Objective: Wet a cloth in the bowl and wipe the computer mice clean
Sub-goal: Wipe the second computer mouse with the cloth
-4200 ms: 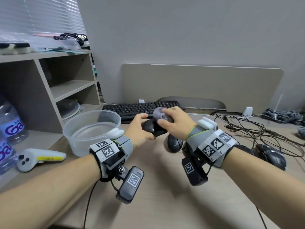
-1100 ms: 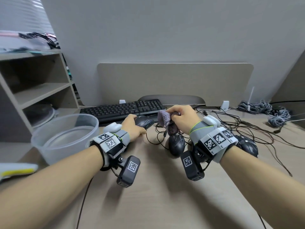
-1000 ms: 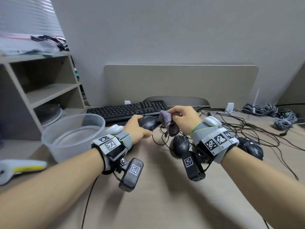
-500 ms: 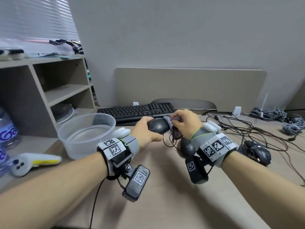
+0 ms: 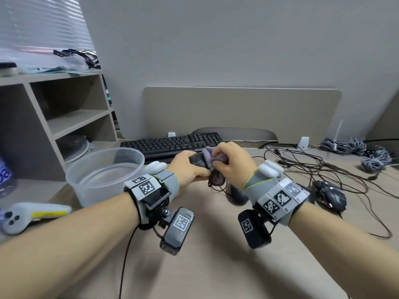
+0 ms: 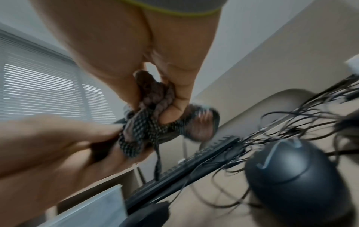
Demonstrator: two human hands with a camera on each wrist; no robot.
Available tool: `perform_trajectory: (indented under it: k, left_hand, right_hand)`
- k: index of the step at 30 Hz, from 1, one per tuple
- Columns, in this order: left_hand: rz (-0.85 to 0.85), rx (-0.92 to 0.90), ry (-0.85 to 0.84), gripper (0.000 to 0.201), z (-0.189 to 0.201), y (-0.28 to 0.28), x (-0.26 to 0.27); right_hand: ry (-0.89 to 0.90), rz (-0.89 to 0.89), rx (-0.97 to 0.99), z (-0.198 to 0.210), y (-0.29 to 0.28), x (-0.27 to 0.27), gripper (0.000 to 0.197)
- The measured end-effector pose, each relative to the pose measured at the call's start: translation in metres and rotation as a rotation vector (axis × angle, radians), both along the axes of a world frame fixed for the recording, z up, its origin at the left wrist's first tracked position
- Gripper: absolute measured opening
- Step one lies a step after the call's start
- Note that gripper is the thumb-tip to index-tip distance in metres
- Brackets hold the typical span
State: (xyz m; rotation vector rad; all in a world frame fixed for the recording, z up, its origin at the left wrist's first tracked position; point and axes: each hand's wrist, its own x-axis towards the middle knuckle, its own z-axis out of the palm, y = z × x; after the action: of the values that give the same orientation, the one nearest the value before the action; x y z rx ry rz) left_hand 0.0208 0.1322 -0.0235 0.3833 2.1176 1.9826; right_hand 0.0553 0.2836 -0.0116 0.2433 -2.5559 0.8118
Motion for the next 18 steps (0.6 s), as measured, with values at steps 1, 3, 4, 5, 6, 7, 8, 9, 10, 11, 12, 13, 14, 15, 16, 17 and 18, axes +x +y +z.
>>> perform_trajectory:
  k: [1, 3, 4, 5, 6, 7, 8, 9, 10, 11, 12, 13, 14, 15, 16, 17, 18]
  left_hand:
    - [0.003, 0.037, -0.042, 0.039, 0.0, 0.0, 0.001]
    - [-0.028, 0.11, -0.098, 0.035, 0.002, -0.001, 0.001]
    - [-0.041, 0.131, -0.116, 0.033, 0.003, -0.002, 0.0]
    - [-0.049, 0.136, -0.121, 0.031, 0.004, -0.003, 0.0]
    - [-0.05, 0.142, -0.122, 0.029, 0.004, -0.003, -0.001]
    - [-0.046, 0.149, -0.13, 0.027, 0.004, -0.003, -0.001]
    - [-0.038, 0.161, -0.145, 0.024, 0.004, -0.003, -0.001]
    - [-0.036, 0.172, -0.154, 0.02, 0.004, -0.002, 0.0]
    - [-0.039, 0.18, -0.155, 0.014, 0.004, -0.001, 0.0]
    - [-0.04, 0.176, -0.147, 0.009, 0.004, 0.0, 0.0]
    - [-0.043, 0.166, -0.134, 0.006, 0.005, 0.0, -0.001]
    - [-0.047, 0.15, -0.121, 0.005, 0.005, -0.001, -0.002]
    - [-0.05, 0.132, -0.111, 0.005, 0.005, -0.001, -0.002]
    - [-0.048, 0.112, -0.103, 0.006, 0.005, -0.001, -0.001]
    - [-0.042, 0.095, -0.095, 0.008, 0.004, 0.0, -0.001]
    - [-0.035, 0.082, -0.091, 0.009, 0.003, 0.001, -0.001]
    - [-0.029, 0.081, -0.089, 0.01, 0.004, 0.002, -0.001]
  right_hand:
    - [-0.016, -0.054, -0.004, 0.0, 0.007, -0.004, 0.012]
    - [-0.027, -0.12, 0.002, -0.005, 0.013, -0.007, 0.014]
    - [-0.019, -0.098, 0.004, -0.007, 0.011, -0.005, 0.015]
    - [-0.012, -0.055, -0.007, -0.008, 0.006, -0.003, 0.016]
    - [-0.008, -0.02, -0.021, -0.01, 0.002, -0.001, 0.016]
    - [-0.006, -0.016, -0.025, -0.01, 0.002, -0.002, 0.016]
    - [-0.009, -0.045, -0.022, -0.009, 0.005, -0.004, 0.016]
    - [-0.019, -0.087, -0.018, -0.008, 0.008, -0.006, 0.016]
    - [-0.028, -0.118, -0.011, -0.007, 0.01, -0.007, 0.016]
    - [-0.025, -0.118, -0.006, -0.008, 0.01, -0.007, 0.015]
    - [-0.017, -0.084, -0.004, -0.008, 0.007, -0.006, 0.015]
    - [-0.007, -0.041, -0.005, -0.008, 0.004, -0.004, 0.015]
    - [0.0, -0.018, -0.003, -0.009, 0.003, -0.003, 0.014]
    - [0.003, -0.023, 0.007, -0.009, 0.004, -0.003, 0.014]
    - [-0.002, -0.051, 0.011, -0.007, 0.008, -0.004, 0.014]
    - [-0.007, -0.079, 0.005, -0.007, 0.01, -0.005, 0.013]
    - [-0.005, -0.085, -0.007, -0.006, 0.011, -0.005, 0.014]
